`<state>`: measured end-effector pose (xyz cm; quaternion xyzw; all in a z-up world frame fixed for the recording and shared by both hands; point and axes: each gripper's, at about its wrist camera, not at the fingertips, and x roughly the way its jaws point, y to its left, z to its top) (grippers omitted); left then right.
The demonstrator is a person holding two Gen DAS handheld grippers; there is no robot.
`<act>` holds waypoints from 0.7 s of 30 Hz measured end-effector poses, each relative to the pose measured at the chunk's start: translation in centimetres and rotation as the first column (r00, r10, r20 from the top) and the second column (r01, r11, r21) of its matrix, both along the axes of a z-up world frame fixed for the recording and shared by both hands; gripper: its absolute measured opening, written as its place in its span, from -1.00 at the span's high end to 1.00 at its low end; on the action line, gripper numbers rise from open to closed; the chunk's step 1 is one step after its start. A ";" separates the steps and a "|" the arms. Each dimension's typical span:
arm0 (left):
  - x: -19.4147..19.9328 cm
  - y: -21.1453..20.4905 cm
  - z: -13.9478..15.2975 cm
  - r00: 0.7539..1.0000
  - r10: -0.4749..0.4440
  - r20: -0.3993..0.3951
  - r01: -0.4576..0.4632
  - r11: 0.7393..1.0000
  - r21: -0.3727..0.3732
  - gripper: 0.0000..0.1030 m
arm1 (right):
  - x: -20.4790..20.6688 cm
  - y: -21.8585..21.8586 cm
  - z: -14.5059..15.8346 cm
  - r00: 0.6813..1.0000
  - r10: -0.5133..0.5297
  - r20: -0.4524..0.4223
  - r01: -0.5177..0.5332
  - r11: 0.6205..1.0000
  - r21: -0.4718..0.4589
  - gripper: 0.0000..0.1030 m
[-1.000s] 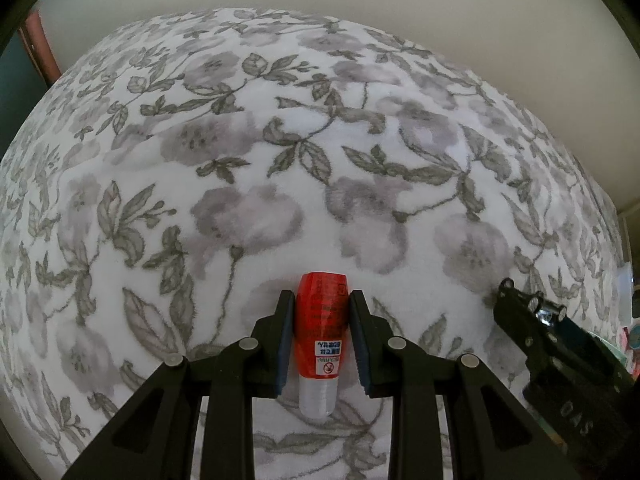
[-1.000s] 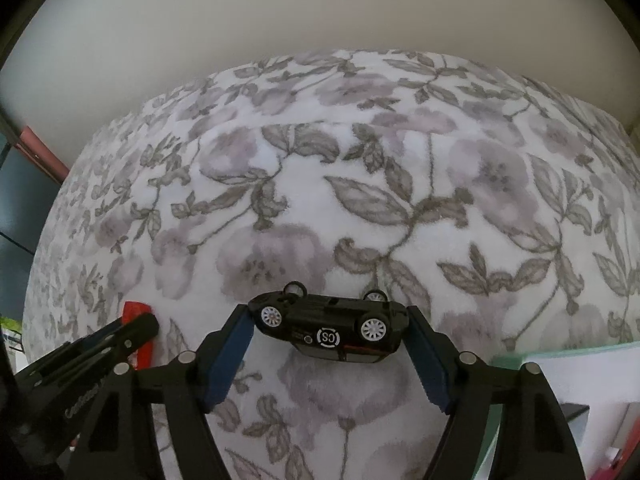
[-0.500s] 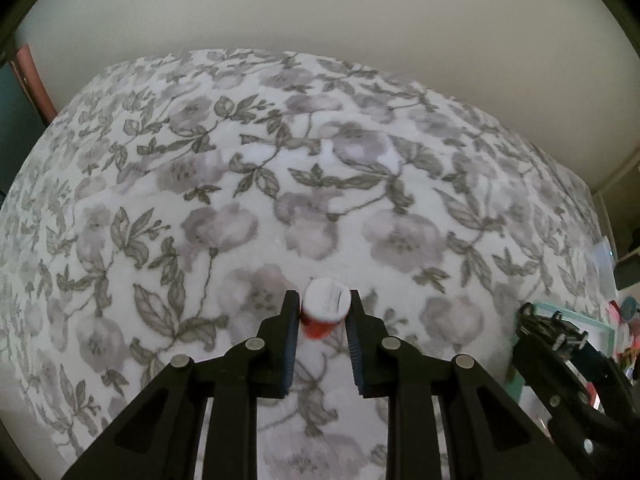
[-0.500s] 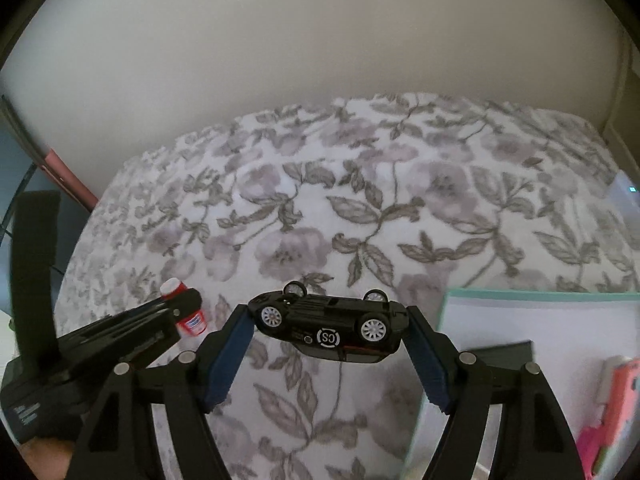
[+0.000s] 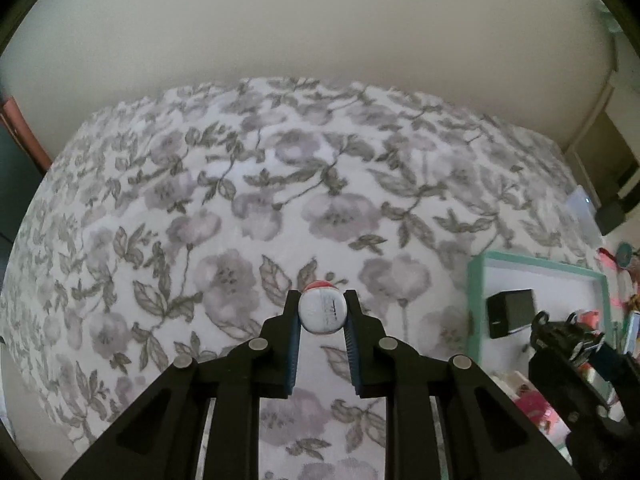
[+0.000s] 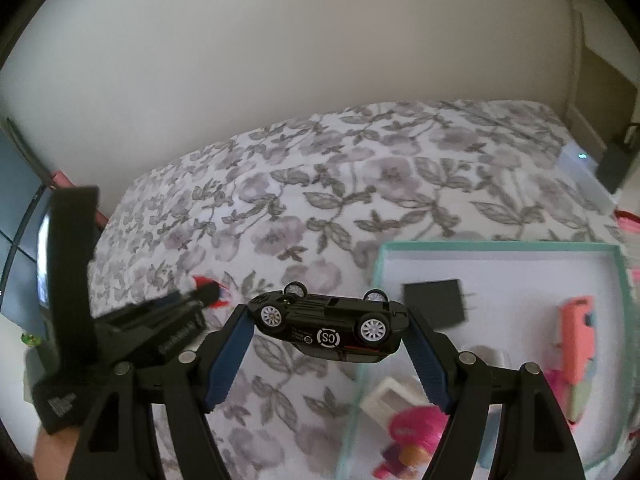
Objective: Organize rigid objects
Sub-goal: 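Lift the glue stick and toy car and carry them over the tray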
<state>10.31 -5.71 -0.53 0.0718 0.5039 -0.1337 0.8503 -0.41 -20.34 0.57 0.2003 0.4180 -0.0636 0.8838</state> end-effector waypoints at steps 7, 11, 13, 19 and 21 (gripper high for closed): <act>-2.8 -1.4 2.7 0.995 -0.055 0.081 0.054 0.999 0.007 0.59 | -3.6 -1.8 0.5 0.999 -0.048 0.006 0.048 0.999 0.008 -0.51; -4.0 -2.2 3.2 0.992 -0.085 0.095 0.085 0.996 0.005 0.59 | -5.1 -2.5 0.9 0.998 -0.068 0.012 0.068 0.998 0.003 -0.51; -4.6 -2.7 3.3 0.989 -0.101 0.104 0.101 0.995 0.011 0.59 | -6.0 -2.8 1.1 0.997 -0.079 0.010 0.079 0.997 -0.012 -0.51; -6.2 -4.4 3.6 0.983 -0.149 0.106 0.150 0.989 -0.004 0.59 | -8.1 -4.1 1.0 0.994 -0.111 -0.010 0.111 0.993 -0.030 -0.51; -6.6 -5.0 3.6 0.981 -0.165 0.103 0.167 0.986 -0.012 0.59 | -8.7 -4.6 0.8 0.992 -0.125 -0.022 0.124 0.991 -0.041 -0.51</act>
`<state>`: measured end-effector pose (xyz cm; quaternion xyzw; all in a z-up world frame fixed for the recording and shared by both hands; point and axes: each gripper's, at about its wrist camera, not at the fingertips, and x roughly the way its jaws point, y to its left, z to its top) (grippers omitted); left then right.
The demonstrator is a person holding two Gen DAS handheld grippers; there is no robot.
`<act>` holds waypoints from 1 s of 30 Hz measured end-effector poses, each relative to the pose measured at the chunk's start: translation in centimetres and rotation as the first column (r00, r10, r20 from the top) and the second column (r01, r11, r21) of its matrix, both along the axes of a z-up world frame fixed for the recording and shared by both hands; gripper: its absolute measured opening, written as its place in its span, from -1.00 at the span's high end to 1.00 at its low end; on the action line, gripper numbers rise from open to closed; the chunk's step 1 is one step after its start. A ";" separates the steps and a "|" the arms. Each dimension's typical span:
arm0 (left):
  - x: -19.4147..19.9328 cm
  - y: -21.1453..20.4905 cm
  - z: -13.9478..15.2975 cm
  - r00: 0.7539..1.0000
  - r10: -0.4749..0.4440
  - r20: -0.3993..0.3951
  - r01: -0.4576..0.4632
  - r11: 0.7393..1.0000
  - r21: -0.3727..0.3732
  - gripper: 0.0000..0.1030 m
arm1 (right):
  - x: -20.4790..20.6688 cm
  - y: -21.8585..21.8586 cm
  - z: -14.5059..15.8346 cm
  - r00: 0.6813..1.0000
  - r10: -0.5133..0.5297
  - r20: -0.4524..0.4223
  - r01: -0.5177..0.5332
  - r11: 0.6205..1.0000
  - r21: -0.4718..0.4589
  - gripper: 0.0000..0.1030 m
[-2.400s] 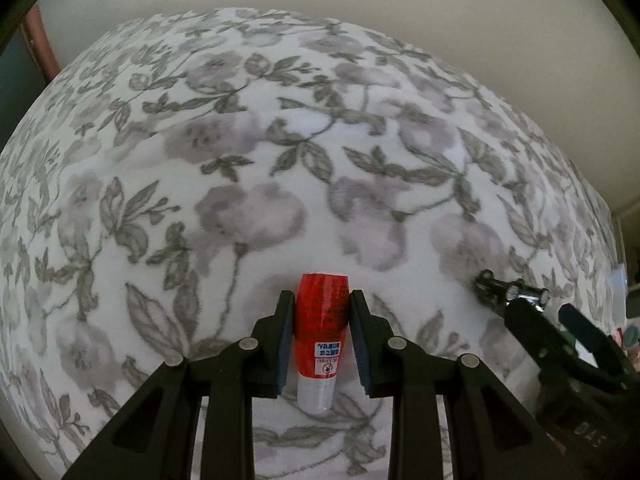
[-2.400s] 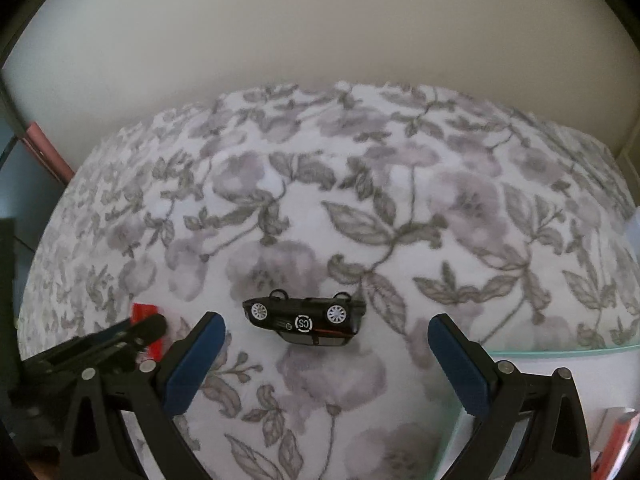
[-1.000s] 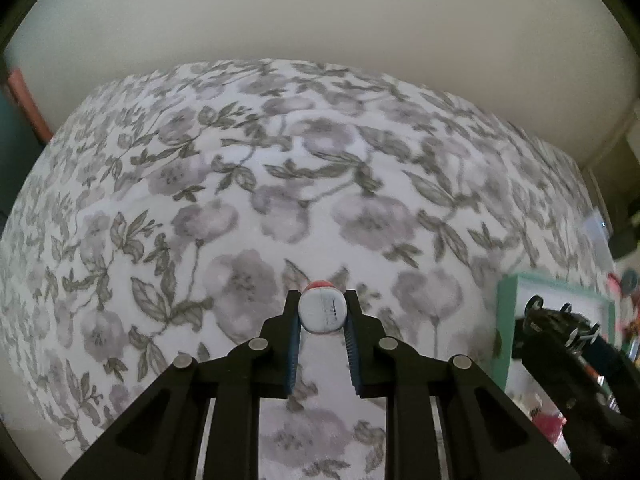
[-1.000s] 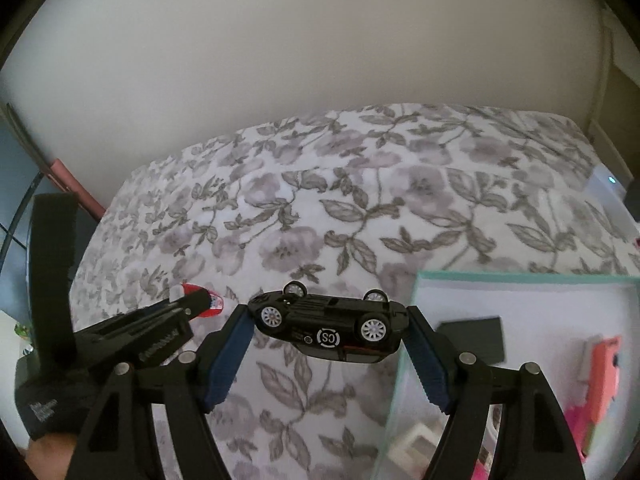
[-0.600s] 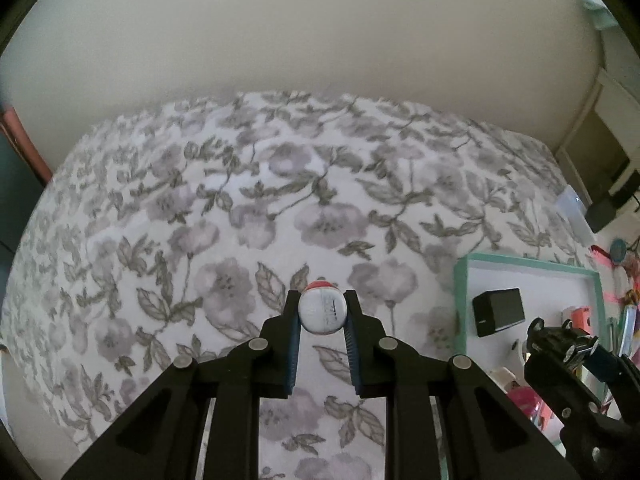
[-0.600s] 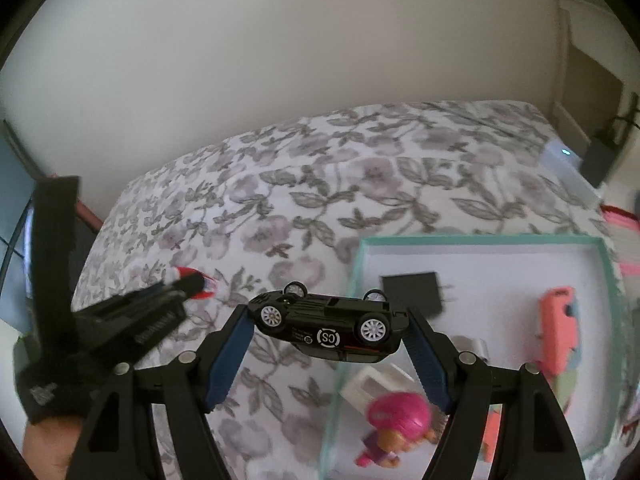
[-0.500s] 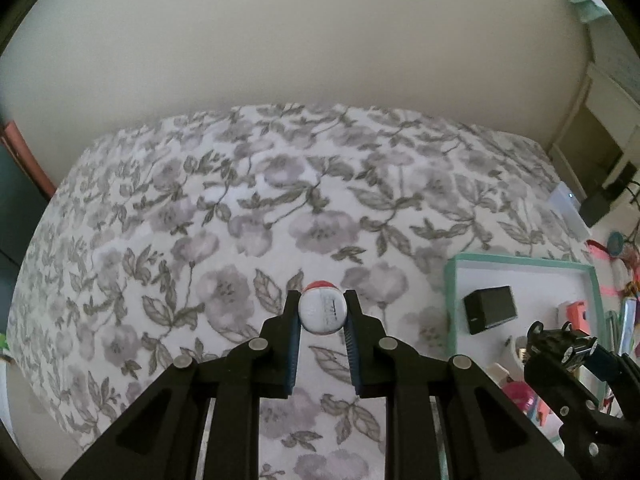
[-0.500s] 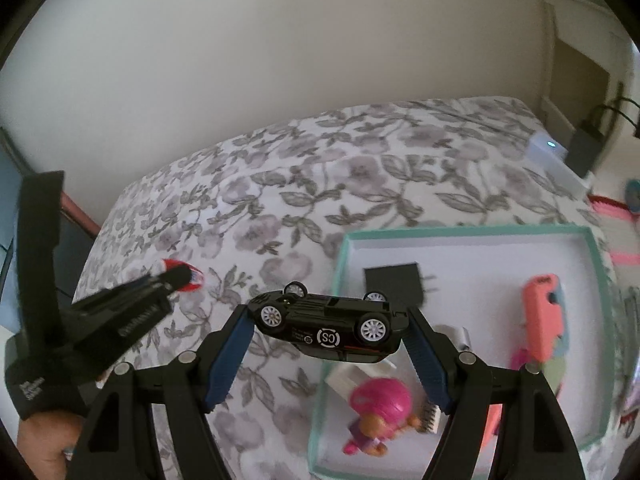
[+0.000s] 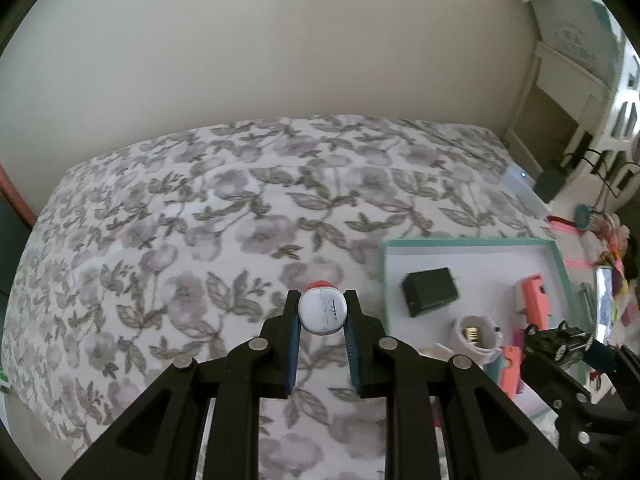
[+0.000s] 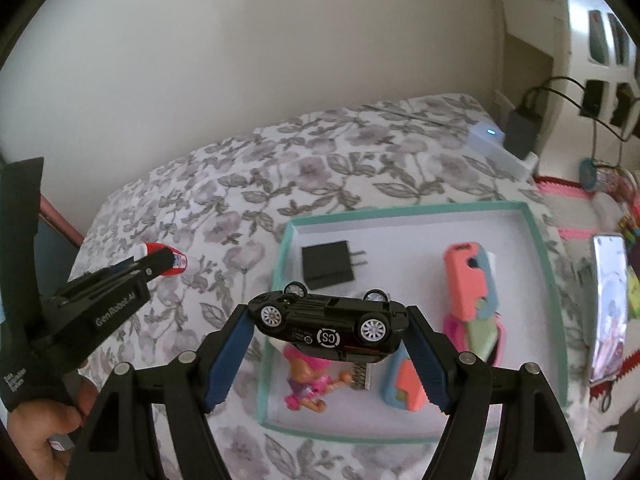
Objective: Organize rigid objects
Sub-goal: 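Lift the glue stick and toy car and carry them over the tray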
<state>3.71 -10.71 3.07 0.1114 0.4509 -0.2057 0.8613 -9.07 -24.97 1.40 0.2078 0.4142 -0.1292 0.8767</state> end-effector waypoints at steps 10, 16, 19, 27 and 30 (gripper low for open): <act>-1.9 -4.8 -1.0 0.992 -0.117 -0.039 0.118 0.993 0.009 0.59 | -1.0 -3.3 -2.3 0.993 -0.055 -0.100 0.055 0.998 -0.007 -0.51; -2.5 -7.6 -2.0 0.984 -0.165 -0.067 0.167 0.986 0.028 0.59 | -1.5 -5.1 -2.8 0.989 -0.082 -0.120 0.081 0.997 -0.009 -0.51; -2.5 -8.9 -2.5 0.979 -0.184 -0.082 0.188 0.982 0.037 0.59 | -1.7 -6.2 -3.0 0.986 -0.104 -0.129 0.103 0.995 -0.009 -0.51; -2.0 -12.2 -4.6 0.968 -0.222 -0.113 0.233 0.968 0.090 0.59 | -1.0 -8.5 -4.3 0.977 -0.130 -0.170 0.130 0.991 -0.010 -0.51; -1.6 -13.1 -5.6 0.966 -0.224 -0.129 0.237 0.966 0.102 0.59 | -0.6 -8.7 -4.8 0.975 -0.125 -0.184 0.124 0.992 -0.014 -0.51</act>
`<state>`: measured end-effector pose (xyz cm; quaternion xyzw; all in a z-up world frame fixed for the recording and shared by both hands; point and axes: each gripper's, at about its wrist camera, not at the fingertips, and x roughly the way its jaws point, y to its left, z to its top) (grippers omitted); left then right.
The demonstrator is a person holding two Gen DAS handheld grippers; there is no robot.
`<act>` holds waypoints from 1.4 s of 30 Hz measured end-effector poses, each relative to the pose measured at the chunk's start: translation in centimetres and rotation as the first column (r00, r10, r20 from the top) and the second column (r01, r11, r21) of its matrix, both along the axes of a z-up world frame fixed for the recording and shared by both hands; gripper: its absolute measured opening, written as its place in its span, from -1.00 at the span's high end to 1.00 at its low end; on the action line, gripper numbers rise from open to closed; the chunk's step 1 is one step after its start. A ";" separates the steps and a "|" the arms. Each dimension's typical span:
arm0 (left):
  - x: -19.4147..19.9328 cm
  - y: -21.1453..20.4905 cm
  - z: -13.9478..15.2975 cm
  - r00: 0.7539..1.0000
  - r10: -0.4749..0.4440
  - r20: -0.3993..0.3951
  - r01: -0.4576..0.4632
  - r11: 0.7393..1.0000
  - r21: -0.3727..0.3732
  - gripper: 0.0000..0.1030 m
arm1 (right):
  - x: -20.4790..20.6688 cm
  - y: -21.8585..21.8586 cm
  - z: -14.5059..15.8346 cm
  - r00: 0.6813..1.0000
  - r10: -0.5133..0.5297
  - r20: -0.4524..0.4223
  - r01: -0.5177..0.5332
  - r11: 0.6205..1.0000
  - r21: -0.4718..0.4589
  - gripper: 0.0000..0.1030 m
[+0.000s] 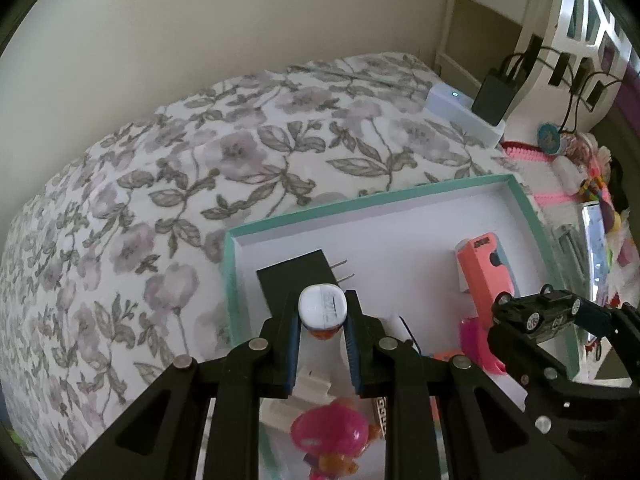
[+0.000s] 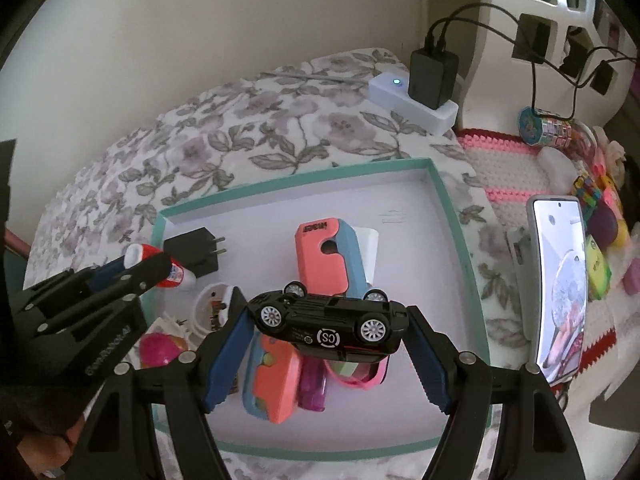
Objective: Organize rigid objects
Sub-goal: 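Lift the glue stick and toy car and carry them over the tray, then lower the glue stick and toy car into the tray and open both tools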
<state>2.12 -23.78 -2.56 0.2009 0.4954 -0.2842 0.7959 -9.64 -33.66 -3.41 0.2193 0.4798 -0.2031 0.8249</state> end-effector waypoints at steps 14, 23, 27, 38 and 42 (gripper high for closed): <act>1.4 -0.5 -1.2 1.000 0.024 -0.001 -0.024 1.000 -0.014 0.59 | 1.3 -0.2 -1.3 0.999 0.017 -0.033 -0.017 1.000 -0.008 -0.52; 1.7 1.1 -0.2 0.998 0.070 -0.003 -0.070 0.996 -0.051 0.20 | 1.5 0.2 -1.2 0.999 0.022 -0.043 -0.023 0.999 -0.036 -0.52; 1.8 1.9 0.4 0.996 0.085 0.003 -0.085 0.994 -0.064 0.06 | 1.5 0.2 -1.1 0.999 0.019 -0.043 -0.021 0.999 -0.041 -0.53; 2.2 4.8 1.2 0.990 0.143 0.005 -0.142 0.987 -0.080 0.03 | 1.4 0.4 -0.8 0.999 0.008 -0.044 -0.011 0.997 -0.080 -0.66; 2.5 6.0 1.1 0.985 0.170 -0.008 -0.170 0.981 -0.095 -0.18 | 1.2 0.7 -0.4 0.999 0.000 -0.032 -0.002 0.996 -0.089 -0.66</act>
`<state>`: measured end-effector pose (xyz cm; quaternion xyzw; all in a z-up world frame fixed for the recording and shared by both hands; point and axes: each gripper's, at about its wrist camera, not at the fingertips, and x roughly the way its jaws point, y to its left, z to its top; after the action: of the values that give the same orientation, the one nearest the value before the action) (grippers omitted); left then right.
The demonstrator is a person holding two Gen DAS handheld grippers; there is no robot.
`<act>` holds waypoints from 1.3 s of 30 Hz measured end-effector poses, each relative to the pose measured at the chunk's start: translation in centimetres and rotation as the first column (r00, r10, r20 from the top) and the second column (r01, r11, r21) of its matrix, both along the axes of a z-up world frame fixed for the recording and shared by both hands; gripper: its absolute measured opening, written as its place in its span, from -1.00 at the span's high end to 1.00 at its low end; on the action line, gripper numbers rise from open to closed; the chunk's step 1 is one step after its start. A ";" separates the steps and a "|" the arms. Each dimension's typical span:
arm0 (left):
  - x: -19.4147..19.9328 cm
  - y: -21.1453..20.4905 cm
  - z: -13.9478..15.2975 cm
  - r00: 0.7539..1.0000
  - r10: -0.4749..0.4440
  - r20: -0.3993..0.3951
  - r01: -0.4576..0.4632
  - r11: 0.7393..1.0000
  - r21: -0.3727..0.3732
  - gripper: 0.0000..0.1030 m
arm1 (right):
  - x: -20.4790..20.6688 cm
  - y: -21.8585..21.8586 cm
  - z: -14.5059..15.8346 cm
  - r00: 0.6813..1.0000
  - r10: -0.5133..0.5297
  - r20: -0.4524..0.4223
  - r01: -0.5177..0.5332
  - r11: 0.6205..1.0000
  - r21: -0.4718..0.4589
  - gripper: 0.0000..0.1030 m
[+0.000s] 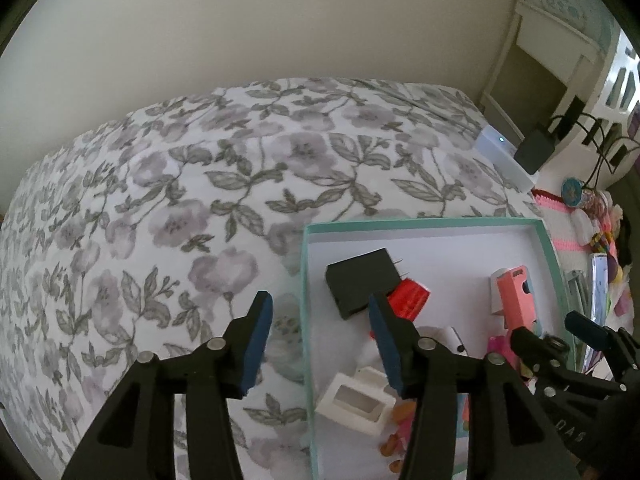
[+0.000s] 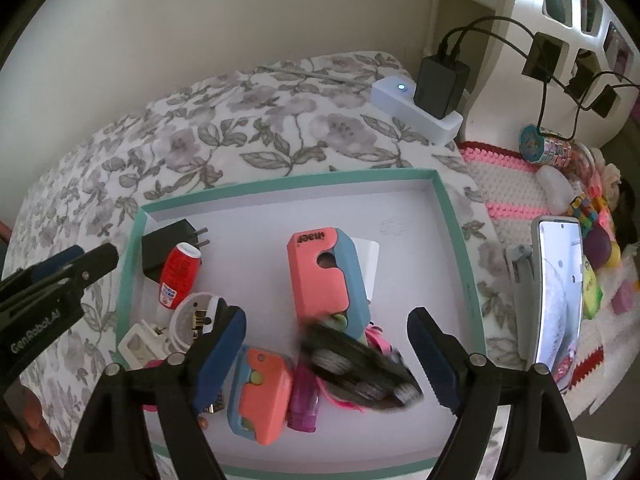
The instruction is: Organize rigid objects
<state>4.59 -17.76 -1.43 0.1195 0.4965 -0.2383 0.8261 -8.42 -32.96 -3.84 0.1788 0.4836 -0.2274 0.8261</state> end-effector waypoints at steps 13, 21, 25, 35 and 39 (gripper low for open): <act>-0.2 4.0 0.3 0.997 0.071 0.041 -0.071 0.997 -0.017 -0.83 | 0.0 2.3 0.7 0.999 0.024 0.027 -0.023 0.999 -0.027 -0.98; -0.8 6.4 0.6 0.994 0.089 0.065 -0.087 0.996 -0.033 -0.93 | -0.1 4.0 0.5 0.998 0.039 0.048 -0.037 0.999 -0.033 -1.00; -1.6 7.1 1.4 0.992 0.073 0.099 -0.070 0.997 -0.040 -0.93 | -0.2 4.9 0.5 0.998 0.042 0.048 -0.040 0.998 -0.042 -1.00; -3.2 8.2 2.5 0.977 0.075 0.200 -0.076 0.997 0.000 -0.93 | -0.9 6.8 0.6 0.997 0.055 0.045 -0.053 0.997 -0.050 -1.00; -3.6 8.9 2.8 0.973 0.085 0.215 -0.090 0.996 0.013 -0.93 | -1.6 7.2 1.2 0.996 0.046 0.072 -0.042 0.998 -0.055 -1.00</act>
<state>0.95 -8.91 1.42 0.1317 0.4122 -0.1817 0.8830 -9.97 -25.72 -2.64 0.1542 0.4506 -0.2151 0.8526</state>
